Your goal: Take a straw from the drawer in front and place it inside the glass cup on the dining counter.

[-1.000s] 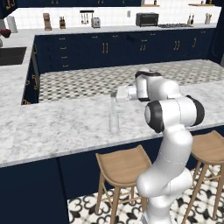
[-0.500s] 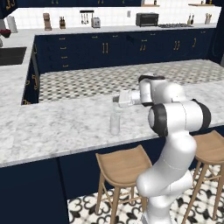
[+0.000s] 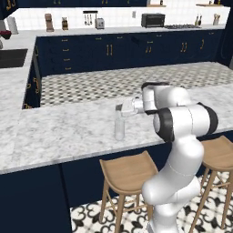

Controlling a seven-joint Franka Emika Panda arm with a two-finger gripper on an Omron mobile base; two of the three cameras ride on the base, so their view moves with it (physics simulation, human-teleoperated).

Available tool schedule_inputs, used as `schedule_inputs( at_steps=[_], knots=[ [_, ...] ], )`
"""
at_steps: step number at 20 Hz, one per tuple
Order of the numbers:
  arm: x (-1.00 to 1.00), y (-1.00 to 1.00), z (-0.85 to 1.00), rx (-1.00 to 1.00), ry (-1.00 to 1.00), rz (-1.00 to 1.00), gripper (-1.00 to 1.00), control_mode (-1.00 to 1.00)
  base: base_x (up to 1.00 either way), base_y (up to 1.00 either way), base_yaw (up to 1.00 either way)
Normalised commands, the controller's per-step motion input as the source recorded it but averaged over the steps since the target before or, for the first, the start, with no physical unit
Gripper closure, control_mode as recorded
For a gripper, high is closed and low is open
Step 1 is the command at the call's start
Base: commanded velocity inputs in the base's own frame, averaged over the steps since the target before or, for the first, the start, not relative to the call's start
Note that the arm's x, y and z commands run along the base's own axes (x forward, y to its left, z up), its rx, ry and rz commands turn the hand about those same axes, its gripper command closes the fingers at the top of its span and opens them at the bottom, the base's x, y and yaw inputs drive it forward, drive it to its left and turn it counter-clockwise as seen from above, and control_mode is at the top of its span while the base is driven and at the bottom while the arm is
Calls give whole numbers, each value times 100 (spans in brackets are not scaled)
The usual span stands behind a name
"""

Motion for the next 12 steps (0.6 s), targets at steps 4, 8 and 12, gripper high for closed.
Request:
schedule_inputs(
  at_steps=[4,8,12],
  knots=[
    [2,0,-35,0,0,0,100,-100,0,0,0],
    [0,0,-10,0,-2,0,-100,-100,0,0,0],
    [0,-7,0,0,-8,0,-100,-100,0,0,0]
  ],
)
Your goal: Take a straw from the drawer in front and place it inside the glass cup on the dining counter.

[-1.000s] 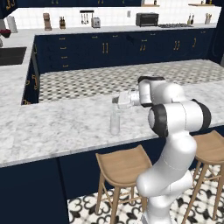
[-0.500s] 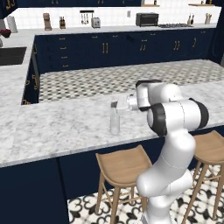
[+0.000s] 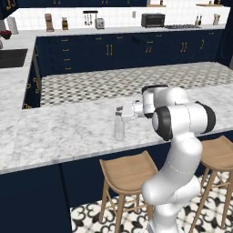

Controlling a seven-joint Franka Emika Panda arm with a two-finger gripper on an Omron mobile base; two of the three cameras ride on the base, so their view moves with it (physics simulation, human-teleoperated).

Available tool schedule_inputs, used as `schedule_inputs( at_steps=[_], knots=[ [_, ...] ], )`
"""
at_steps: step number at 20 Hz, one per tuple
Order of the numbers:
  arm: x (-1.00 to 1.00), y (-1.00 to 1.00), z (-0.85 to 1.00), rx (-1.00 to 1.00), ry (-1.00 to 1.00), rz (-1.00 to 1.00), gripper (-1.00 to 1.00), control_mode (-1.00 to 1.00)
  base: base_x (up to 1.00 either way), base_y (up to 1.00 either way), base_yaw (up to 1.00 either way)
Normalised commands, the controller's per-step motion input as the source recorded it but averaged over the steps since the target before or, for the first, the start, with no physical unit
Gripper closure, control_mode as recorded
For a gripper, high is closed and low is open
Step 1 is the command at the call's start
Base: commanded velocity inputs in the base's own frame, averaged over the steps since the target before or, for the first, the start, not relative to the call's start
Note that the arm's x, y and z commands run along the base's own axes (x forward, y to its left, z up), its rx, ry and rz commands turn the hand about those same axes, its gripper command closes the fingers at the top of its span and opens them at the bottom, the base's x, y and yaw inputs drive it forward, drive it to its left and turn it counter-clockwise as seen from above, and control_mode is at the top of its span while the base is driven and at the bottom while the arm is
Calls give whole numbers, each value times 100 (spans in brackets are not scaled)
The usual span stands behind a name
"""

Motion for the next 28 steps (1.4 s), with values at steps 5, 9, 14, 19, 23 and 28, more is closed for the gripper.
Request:
schedule_inputs(
  at_steps=[5,9,14,19,23,28],
  knots=[
    [0,-26,21,-4,-12,0,-100,-100,0,0,0],
    [-8,-26,94,0,-19,0,-100,-100,0,0,0],
    [-22,-4,100,-5,-25,0,-100,-100,0,0,0],
    [-68,16,65,-51,-40,2,-100,-100,0,0,0],
    [-84,17,16,-82,-36,4,-100,-100,0,0,0],
    [-53,13,8,-77,-15,0,-100,-100,0,0,0]
  ],
)
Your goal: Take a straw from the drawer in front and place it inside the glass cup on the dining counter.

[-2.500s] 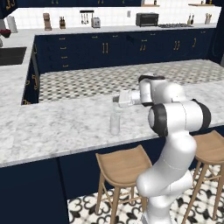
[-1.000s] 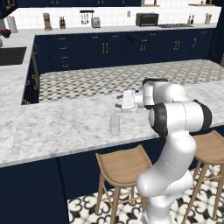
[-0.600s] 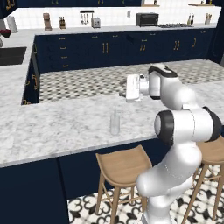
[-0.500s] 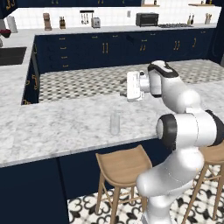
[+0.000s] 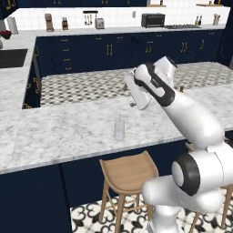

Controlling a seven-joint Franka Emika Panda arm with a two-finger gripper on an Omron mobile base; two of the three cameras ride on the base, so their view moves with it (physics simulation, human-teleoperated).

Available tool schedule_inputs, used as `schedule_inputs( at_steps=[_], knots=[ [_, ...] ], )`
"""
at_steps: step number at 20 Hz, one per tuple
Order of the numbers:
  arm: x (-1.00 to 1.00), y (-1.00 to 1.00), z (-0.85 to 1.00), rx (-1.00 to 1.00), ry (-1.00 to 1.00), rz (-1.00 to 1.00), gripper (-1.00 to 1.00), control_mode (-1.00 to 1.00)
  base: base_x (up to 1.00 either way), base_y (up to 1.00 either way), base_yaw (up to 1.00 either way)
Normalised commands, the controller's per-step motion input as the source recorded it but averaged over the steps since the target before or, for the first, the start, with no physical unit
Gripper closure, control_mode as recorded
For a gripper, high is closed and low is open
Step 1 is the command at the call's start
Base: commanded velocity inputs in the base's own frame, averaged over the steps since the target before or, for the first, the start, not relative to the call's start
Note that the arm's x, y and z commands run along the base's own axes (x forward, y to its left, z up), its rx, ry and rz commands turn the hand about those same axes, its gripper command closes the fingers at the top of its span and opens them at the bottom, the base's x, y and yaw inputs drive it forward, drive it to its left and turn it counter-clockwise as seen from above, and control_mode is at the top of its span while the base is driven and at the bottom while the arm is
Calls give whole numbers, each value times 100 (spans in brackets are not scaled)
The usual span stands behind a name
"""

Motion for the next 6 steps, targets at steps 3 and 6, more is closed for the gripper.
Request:
schedule_inputs(
  at_steps=[3,6],
  knots=[
    [-42,18,11,-59,-2,0,-100,-100,0,0,0],
    [-49,20,7,-43,4,0,-100,-100,0,0,0]
  ],
)
